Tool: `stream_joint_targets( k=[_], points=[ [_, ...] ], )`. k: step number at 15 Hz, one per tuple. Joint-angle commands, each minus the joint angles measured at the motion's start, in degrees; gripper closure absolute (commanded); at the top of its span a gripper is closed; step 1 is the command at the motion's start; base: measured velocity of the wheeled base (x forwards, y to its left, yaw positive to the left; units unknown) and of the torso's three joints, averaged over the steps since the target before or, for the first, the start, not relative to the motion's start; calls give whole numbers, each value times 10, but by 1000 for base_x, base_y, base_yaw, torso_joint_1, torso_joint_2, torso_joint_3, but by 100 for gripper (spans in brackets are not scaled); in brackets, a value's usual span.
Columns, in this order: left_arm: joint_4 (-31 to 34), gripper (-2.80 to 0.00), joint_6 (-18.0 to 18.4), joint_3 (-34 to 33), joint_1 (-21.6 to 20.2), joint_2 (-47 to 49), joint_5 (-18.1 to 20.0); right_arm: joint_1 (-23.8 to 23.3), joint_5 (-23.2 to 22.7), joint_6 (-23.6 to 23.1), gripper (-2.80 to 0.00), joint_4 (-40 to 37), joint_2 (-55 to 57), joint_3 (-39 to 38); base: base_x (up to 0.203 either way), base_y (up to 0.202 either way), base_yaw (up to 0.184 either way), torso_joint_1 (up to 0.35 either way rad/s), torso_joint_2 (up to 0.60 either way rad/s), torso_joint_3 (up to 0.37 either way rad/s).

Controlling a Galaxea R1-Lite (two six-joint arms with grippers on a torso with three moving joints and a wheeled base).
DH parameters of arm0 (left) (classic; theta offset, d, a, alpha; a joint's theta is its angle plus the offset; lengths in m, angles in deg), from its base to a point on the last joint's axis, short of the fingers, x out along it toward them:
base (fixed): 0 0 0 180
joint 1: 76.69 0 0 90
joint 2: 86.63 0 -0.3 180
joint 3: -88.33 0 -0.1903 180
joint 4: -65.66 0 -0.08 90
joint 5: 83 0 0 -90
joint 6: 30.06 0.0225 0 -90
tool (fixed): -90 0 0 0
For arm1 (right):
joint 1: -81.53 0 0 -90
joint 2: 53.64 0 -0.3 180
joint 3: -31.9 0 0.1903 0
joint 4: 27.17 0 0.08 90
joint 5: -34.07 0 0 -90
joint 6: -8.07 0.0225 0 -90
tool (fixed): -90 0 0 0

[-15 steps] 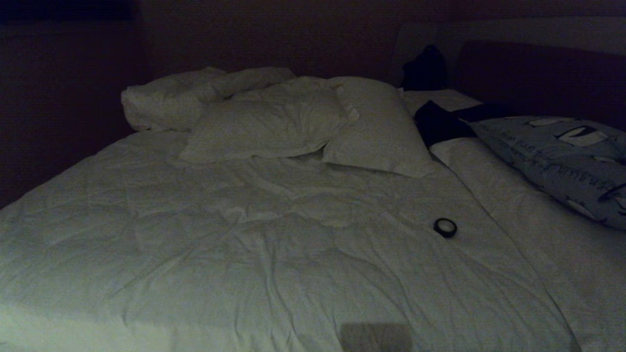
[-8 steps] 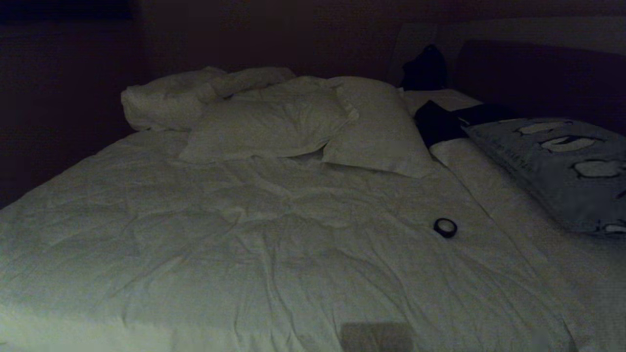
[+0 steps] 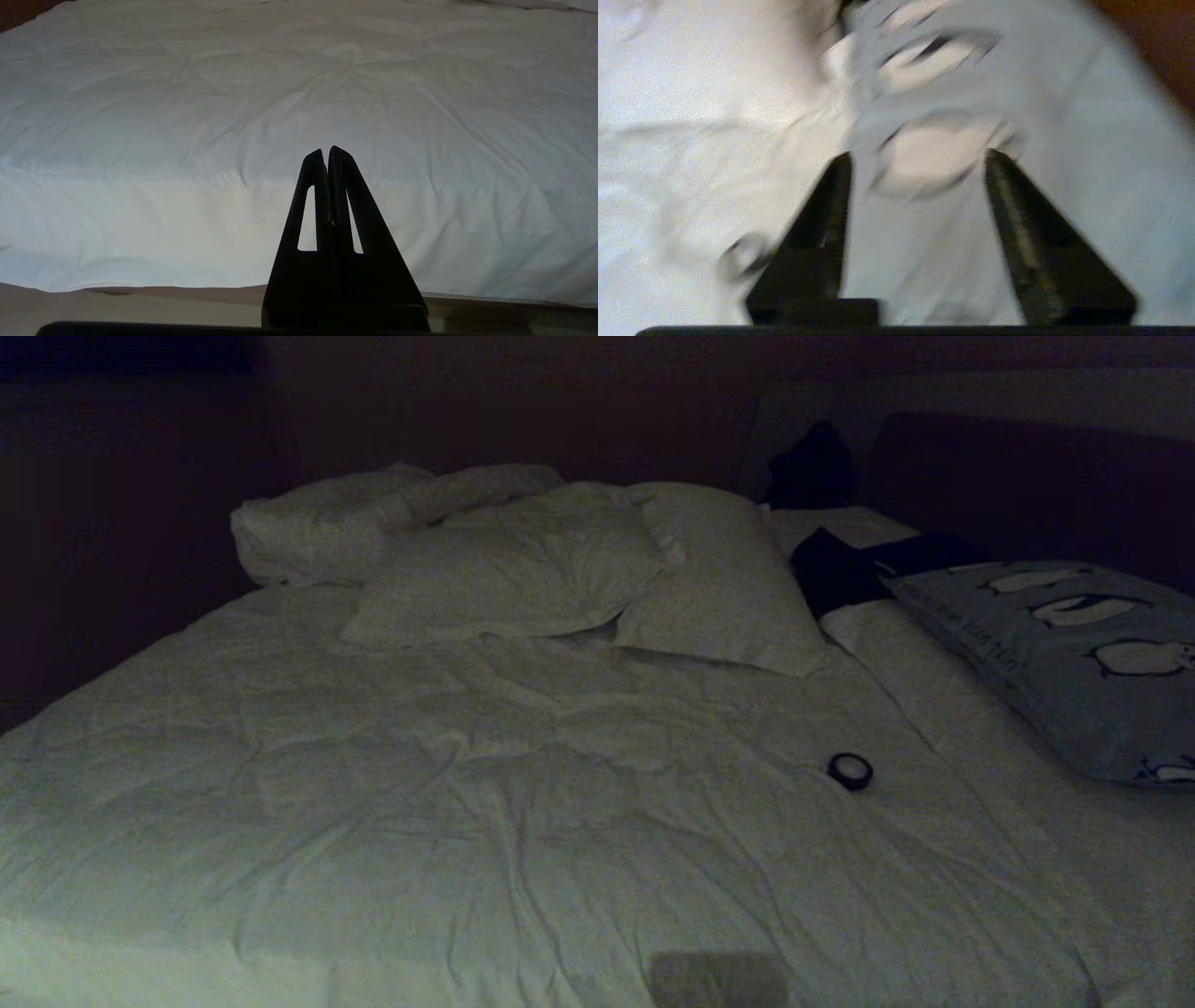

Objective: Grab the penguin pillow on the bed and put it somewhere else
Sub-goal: Place the pillow at the bedside

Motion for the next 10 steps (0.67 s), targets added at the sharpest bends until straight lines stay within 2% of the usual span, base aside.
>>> stream_joint_targets(
  k=[1,4,6,8,10],
  points=[
    [0,0,0,-1,0,0,0,10,-32,11,0,-15,-115,-101,0,0,0,0,0,0],
    [0,0,0,-1,0,0,0,35,-38,44,0,-62,-211,-181,0,0,0,0,0,0],
    [0,0,0,-1,0,0,0,56,-39,90,0,-137,-265,-195,0,0,0,0,0,0],
    [0,0,0,-1,0,0,0,101,-40,137,0,-236,-313,-203,0,0,0,0,0,0],
    [0,0,0,-1,0,0,0,149,-44,151,0,-306,-334,-217,0,0,0,0,0,0]
  ],
)
